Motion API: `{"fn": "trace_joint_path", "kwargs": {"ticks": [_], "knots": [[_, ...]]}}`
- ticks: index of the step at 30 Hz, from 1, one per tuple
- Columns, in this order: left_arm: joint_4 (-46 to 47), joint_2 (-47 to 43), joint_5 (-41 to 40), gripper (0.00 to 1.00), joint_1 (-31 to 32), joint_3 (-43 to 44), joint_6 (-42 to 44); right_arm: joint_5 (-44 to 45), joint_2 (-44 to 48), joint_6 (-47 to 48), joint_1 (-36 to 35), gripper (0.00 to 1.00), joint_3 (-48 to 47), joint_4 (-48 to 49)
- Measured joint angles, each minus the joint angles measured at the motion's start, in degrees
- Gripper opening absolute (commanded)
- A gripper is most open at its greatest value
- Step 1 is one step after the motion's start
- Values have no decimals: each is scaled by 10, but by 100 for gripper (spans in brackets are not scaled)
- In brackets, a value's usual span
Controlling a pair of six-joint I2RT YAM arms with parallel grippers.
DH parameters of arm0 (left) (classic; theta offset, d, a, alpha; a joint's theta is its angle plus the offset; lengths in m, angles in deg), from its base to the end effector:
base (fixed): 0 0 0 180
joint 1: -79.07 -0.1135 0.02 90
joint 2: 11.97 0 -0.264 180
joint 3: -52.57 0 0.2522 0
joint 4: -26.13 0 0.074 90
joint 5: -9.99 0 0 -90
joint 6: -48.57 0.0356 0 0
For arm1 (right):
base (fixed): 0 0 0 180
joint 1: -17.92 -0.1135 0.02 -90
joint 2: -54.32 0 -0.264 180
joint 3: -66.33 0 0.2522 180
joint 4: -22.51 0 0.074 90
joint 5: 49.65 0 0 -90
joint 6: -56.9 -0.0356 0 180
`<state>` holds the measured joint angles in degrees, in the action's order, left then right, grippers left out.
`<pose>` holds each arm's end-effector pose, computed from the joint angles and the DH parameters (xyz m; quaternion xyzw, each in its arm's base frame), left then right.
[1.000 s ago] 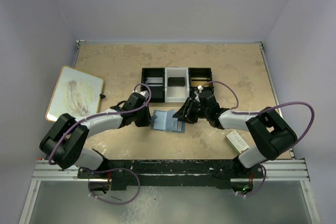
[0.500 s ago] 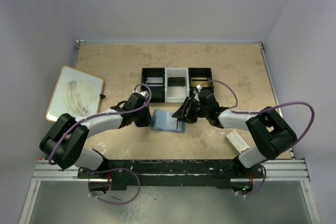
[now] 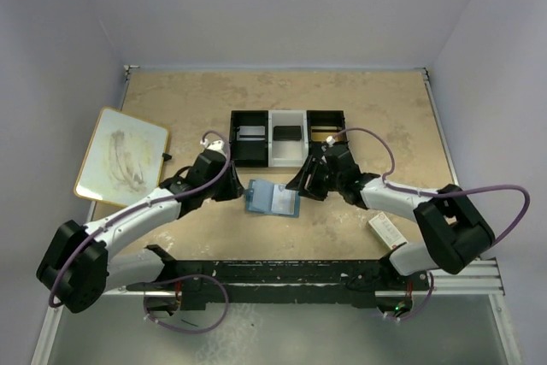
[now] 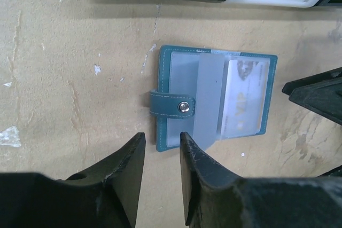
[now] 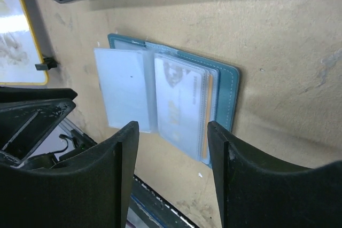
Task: Take the credit cards out of the card holder
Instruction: Adjust the card holder at the center of the board.
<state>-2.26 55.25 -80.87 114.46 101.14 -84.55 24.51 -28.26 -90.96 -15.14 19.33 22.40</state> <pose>0.1890 -0.1336 0.1961 -0.0655 0.9282 -0.2263 0.2880 0.2285 0.1603 0.1654 0.1278 0.8742 0.4082 0.2297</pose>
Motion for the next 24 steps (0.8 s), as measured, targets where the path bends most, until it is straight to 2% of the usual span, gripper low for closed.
{"fn": "trace_joint_path", "kwargs": {"ticks": [4,11,17,24], "knots": [[1,-3,0,31,0,2,-6,5,4,14,0,55,-18,-11],[32,26,62,31,2,37,-9,3,4,25,0,50,-26,-10],[63,90,119,30,12,103,3,3,4,24,0,49,-26,-9],[48,167,135,30,42,108,24,2,4,24,0,49,-22,-9]]}}
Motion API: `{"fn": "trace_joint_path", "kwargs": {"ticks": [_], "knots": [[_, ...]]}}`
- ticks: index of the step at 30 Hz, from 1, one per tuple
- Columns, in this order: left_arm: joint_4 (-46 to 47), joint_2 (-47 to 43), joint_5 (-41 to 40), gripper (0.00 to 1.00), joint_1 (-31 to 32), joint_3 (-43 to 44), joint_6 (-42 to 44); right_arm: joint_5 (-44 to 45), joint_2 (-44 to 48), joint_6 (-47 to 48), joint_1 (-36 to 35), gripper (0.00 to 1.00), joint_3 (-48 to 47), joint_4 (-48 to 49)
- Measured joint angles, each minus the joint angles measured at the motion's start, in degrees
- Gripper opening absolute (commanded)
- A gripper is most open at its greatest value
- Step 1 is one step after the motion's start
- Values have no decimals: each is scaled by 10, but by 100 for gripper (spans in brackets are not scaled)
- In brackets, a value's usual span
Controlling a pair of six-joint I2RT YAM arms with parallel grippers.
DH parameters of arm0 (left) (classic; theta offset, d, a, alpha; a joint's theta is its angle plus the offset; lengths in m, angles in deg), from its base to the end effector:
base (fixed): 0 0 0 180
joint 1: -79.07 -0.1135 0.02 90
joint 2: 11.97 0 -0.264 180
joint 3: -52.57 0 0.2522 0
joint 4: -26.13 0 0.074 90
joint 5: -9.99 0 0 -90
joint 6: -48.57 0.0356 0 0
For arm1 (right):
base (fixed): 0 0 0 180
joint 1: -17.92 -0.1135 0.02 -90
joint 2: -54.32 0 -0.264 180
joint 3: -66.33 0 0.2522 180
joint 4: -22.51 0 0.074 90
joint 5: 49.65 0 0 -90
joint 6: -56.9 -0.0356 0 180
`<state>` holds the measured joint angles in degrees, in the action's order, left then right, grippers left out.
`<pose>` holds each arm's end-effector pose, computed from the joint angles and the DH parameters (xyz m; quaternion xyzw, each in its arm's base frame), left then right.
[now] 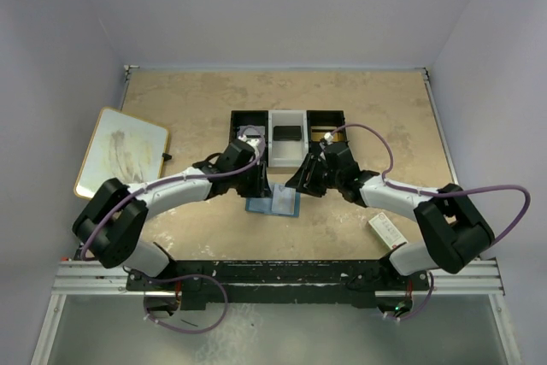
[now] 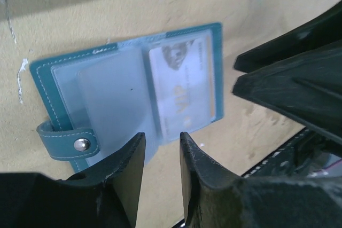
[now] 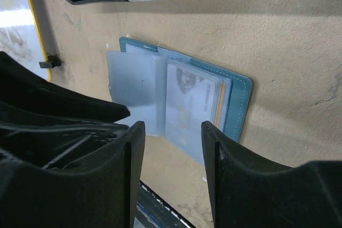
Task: Take the credit cards out of the card holder
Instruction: Adjust the card holder at the center of the board.
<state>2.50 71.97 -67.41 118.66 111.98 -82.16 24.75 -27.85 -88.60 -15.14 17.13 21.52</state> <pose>0.2217 -0.1934 0.1903 0.0299 0.9288 -0.3072 0.2051 0.2340 0.1637 0.1773 0.1076 0.8703 0.4107 0.2496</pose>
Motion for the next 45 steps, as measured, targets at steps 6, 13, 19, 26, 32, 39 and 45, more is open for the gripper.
{"fn": "trace_joint_path", "kwargs": {"ticks": [6,13,19,26,32,39,45], "knots": [[-55,41,-65,32,24,20,29,-3,-6,0,0,49,0,3],[-91,38,-144,38,26,27,39,-4,-20,0,0,50,0,4],[-99,25,-200,40,26,27,39,-4,-20,0,0,51,0,4],[-90,-24,-233,48,26,-3,22,-4,-20,1,0,51,0,4],[-23,-42,-223,49,26,-27,-36,-5,-25,1,0,52,0,5],[2,-64,-232,56,26,-15,-50,-6,-29,1,0,54,2,8],[-16,-32,-239,56,26,15,-10,-6,-29,1,0,59,21,7]]}}
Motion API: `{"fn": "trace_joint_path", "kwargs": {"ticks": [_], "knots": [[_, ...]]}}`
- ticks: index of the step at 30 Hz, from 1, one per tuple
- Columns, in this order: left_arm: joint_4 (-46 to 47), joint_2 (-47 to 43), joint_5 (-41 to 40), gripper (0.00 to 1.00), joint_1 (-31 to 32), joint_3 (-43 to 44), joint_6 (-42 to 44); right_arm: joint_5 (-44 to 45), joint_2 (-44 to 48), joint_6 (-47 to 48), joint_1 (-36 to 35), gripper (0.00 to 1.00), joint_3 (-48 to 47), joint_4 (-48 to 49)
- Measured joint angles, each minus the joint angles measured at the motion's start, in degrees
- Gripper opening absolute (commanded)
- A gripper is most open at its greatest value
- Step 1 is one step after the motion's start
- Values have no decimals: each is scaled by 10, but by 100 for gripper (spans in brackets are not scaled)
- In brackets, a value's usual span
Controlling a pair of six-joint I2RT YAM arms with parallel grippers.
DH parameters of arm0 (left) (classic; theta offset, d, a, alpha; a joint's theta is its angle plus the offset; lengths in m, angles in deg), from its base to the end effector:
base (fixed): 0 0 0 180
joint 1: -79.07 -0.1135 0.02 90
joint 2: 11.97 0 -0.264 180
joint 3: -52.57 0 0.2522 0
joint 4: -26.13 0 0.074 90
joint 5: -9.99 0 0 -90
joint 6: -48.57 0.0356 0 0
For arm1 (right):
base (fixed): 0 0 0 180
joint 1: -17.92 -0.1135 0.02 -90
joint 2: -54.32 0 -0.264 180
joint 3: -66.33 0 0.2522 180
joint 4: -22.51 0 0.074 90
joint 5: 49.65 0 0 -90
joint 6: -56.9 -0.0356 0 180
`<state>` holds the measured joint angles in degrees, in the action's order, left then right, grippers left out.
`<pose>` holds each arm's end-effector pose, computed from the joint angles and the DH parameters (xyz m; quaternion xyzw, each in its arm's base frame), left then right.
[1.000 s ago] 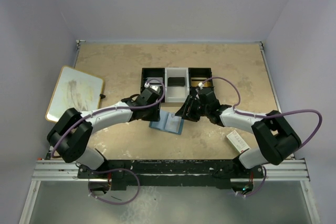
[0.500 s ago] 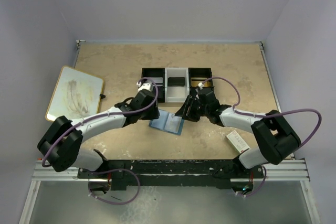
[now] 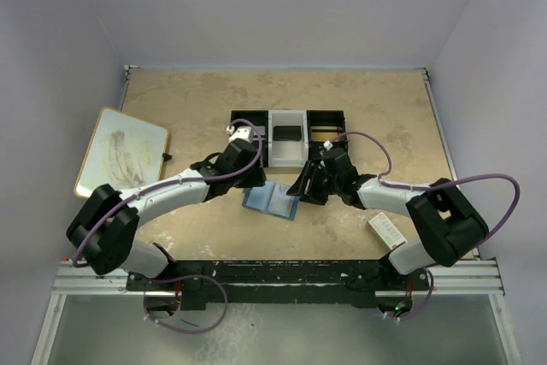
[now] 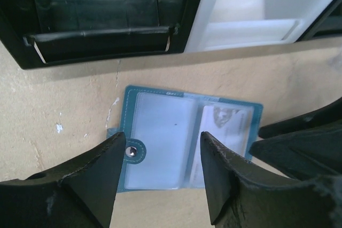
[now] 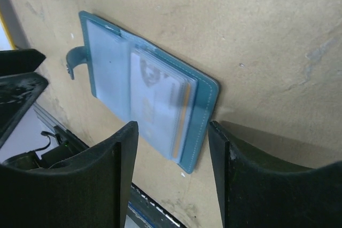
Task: Take the credit cards out of the card holder
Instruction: Adjust the card holder at the center of the board.
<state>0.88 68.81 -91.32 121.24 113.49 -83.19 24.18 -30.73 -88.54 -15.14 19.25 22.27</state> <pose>0.2209 -0.1907 0.2113 -0.0343 0.9199 -0.1863 0.3434 0.2301 0.1616 0.1544 0.1126 0.8856 0.3923 0.2214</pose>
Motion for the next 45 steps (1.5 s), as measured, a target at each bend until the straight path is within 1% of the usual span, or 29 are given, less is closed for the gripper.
{"fn": "trace_joint_path", "kwargs": {"ticks": [4,12,19,22,26,31,36,42,45], "knots": [[6,27,14,56,0,-18,6,2,0,0,0,61,3,-10],[12,30,37,56,0,-56,7,3,-1,9,0,61,3,-14],[21,10,81,56,2,-92,11,49,-26,46,0,61,-52,-67],[23,3,91,55,7,-100,10,54,-29,61,0,61,-60,-80],[20,-28,92,55,14,-122,3,82,-28,97,-1,62,-79,-105],[9,-78,87,55,17,-138,-13,74,-30,165,-1,62,-103,-111],[-2,-102,85,55,17,-143,-27,42,-65,223,-1,62,-146,-101],[-5,-125,89,55,22,-169,-56,17,-106,251,-4,62,-157,-102],[-1,-144,94,55,30,-188,-74,12,-110,255,-7,61,-157,-101]]}}
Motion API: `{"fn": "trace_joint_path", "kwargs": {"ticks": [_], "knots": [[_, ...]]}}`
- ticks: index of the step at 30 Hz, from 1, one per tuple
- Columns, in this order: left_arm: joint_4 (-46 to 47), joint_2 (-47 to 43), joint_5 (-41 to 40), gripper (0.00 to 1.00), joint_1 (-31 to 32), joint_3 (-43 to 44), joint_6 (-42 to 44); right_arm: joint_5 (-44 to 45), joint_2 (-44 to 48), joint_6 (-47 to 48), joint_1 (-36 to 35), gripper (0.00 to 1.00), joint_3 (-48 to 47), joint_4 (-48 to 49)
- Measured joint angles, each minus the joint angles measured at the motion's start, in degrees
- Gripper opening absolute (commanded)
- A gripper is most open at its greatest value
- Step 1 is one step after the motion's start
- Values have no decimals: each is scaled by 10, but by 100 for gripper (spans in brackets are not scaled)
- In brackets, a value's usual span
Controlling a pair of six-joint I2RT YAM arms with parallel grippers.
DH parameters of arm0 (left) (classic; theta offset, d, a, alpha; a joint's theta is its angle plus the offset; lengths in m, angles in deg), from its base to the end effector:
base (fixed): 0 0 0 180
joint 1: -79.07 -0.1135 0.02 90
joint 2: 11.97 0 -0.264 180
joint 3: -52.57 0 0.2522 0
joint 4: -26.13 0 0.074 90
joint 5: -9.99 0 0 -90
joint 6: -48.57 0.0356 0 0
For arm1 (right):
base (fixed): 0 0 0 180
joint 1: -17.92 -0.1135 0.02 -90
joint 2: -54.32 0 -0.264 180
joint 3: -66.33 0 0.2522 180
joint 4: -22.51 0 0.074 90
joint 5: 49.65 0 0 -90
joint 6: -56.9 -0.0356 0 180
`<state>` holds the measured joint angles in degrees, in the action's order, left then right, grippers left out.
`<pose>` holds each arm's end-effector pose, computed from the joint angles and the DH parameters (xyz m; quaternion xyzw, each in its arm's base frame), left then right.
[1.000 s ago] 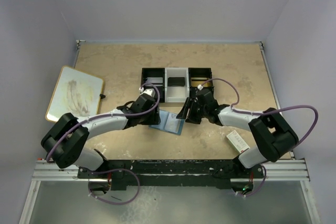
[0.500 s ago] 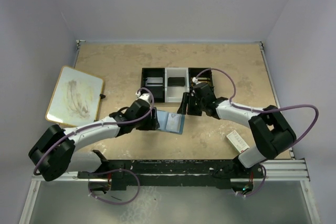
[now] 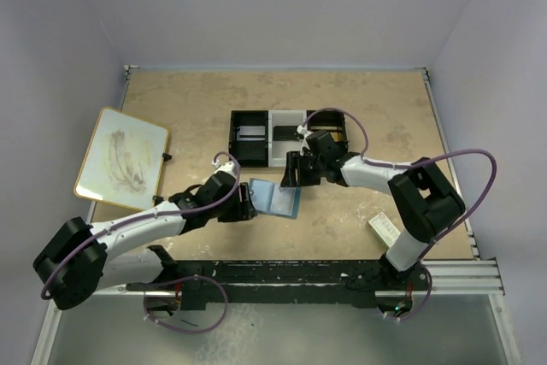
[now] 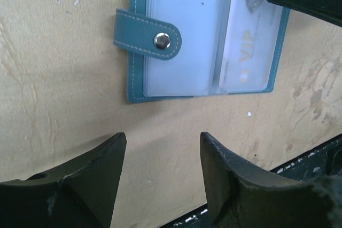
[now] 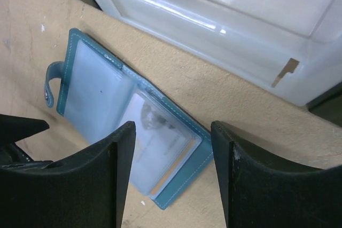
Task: Take the credit cards out of the card holder
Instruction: Adjust the card holder at the center of the board.
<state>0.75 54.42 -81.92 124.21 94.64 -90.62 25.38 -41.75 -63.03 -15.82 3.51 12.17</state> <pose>0.1525 -0.1515 0.1680 -0.0389 0.9379 -0.2419 0.2456 0.2754 0.1950 0.1630 -0.0816 0.9091 0.3078 0.2687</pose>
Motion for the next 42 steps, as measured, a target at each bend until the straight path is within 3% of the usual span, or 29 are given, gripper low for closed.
{"fn": "trace_joint_path", "kwargs": {"ticks": [9,20,27,32,34,42], "knots": [[3,-18,-9,53,7,-20,-41,-33,30,-21,-35,61,57,49],[-91,-84,-132,55,7,-20,-73,-45,43,-101,-180,60,78,47],[-113,-107,-184,63,7,-19,-87,-11,48,-106,-176,65,51,-21],[-64,-9,-150,63,6,-4,-74,44,81,-122,-142,67,39,-75],[-37,31,-132,63,4,10,-67,57,99,-132,-116,73,43,-80],[33,115,-85,63,2,57,-30,96,223,-177,-69,80,119,-73]]}}
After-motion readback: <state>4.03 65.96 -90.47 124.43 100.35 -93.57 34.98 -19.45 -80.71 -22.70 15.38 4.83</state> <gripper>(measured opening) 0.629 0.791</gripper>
